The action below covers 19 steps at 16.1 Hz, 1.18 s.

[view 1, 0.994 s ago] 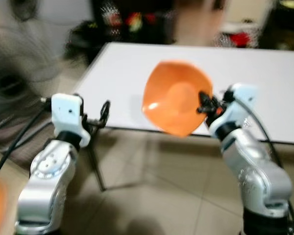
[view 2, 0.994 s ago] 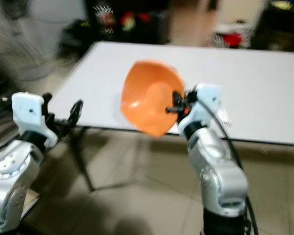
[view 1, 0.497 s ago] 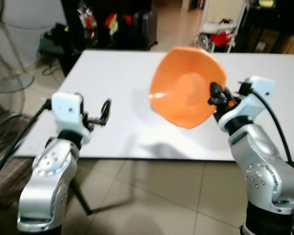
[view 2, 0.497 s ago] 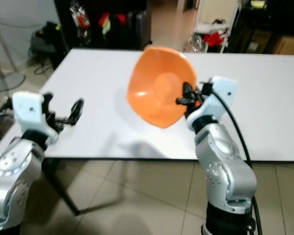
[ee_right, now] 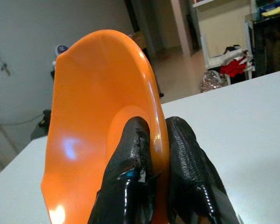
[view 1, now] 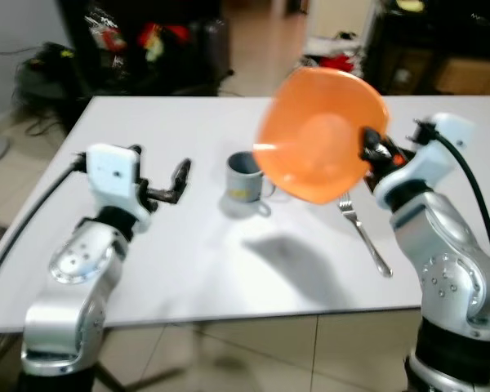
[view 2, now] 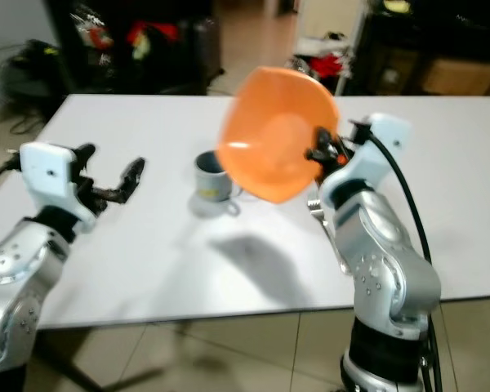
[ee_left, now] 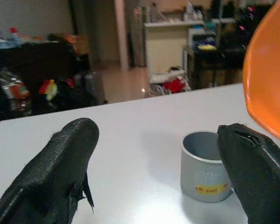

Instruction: Setting the table

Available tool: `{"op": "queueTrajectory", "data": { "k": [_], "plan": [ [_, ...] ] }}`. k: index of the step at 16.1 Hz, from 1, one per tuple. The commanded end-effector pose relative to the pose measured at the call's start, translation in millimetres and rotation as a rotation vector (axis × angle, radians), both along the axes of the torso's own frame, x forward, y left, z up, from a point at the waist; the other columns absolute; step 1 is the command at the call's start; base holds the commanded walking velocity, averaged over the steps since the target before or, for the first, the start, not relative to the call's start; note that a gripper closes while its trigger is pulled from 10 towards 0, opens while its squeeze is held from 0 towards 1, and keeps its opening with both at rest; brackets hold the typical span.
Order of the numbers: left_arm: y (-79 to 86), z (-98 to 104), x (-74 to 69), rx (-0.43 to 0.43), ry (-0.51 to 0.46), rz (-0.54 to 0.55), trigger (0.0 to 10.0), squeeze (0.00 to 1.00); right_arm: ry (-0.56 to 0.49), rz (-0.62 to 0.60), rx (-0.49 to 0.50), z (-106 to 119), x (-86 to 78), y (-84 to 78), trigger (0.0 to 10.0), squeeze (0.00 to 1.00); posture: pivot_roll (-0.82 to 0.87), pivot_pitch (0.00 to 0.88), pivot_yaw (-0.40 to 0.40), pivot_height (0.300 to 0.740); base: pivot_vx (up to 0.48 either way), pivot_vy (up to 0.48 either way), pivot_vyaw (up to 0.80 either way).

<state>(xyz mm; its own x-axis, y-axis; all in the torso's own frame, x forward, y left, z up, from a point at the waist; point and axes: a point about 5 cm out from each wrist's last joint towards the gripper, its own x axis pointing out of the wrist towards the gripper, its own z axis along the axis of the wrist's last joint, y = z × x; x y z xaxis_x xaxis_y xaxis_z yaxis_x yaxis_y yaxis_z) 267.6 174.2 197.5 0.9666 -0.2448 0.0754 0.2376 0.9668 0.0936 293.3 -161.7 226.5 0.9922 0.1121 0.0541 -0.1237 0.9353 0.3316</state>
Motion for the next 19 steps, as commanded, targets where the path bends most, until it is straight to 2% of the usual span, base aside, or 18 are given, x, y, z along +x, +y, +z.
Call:
{"op": "queueTrajectory", "data": {
  "k": [1, 4, 8, 9, 10, 12, 14, 16, 19],
  "plan": [
    [-7.8, 4.4, 0.1, -0.007, -0.010, -0.054, 10.0, 0.00, 0.018, -0.032, 0.009, 1.2, 0.6, -16.3, 10.0, 0.00, -0.11, 0.000, 0.001, 0.740, 0.379, 0.000, -0.67],
    [-6.7, 5.2, -3.0, 0.000, -0.007, -0.066, 10.0, 0.00, 0.105, 0.047, 0.012, -6.2, 7.4, -14.8, 10.0, 0.00, -0.11, 0.000, 0.006, 0.740, 0.340, 0.000, -0.22],
    [-1.3, 9.3, -12.5, 0.005, -0.021, -0.068, 10.0, 0.00, 0.275, 0.094, 0.045, -19.0, 30.8, -26.0, 10.0, 0.00, -0.10, 0.000, 0.002, 0.740, 0.000, 0.000, 0.00],
    [-2.0, 9.7, -14.7, 0.008, -0.020, -0.100, 10.0, 0.00, 0.294, 0.112, 0.075, -20.2, 36.6, -26.3, 10.0, 0.00, -0.10, 0.000, 0.002, 0.740, 0.000, 0.000, 0.00],
    [-4.6, 10.1, -17.7, 0.017, -0.015, -0.172, 10.0, 0.00, 0.333, 0.124, 0.123, -25.6, 49.8, -26.5, 10.0, 0.00, -0.09, 0.000, 0.003, 0.740, 0.000, 0.000, 0.00],
    [-5.2, 9.3, -18.2, 0.027, 0.004, -0.202, 10.0, 0.00, 0.356, 0.115, 0.125, -29.6, 58.3, -27.3, 10.0, 0.00, -0.09, 0.000, 0.003, 0.740, 0.000, 0.000, 0.00],
    [-7.7, 6.3, -16.9, 0.066, 0.072, -0.311, 10.0, 0.00, 0.385, 0.105, 0.183, -40.2, 84.6, -26.7, 10.0, 0.00, -0.08, 0.007, 0.010, 0.740, 0.000, 0.000, 0.00],
    [-9.6, 4.3, -16.7, 0.083, 0.099, -0.364, 10.0, 0.00, 0.366, 0.107, 0.221, -42.3, 94.3, -24.8, 10.0, 0.00, -0.07, 0.022, 0.017, 0.740, 0.000, 0.000, 0.00],
    [-16.2, 2.2, -22.0, 0.103, 0.149, -0.486, 10.0, 0.00, 0.389, 0.094, 0.282, -50.8, 102.5, -24.3, 10.0, 0.00, -0.06, 0.047, 0.025, 0.740, 0.000, 0.000, 0.00]
  ]
}}
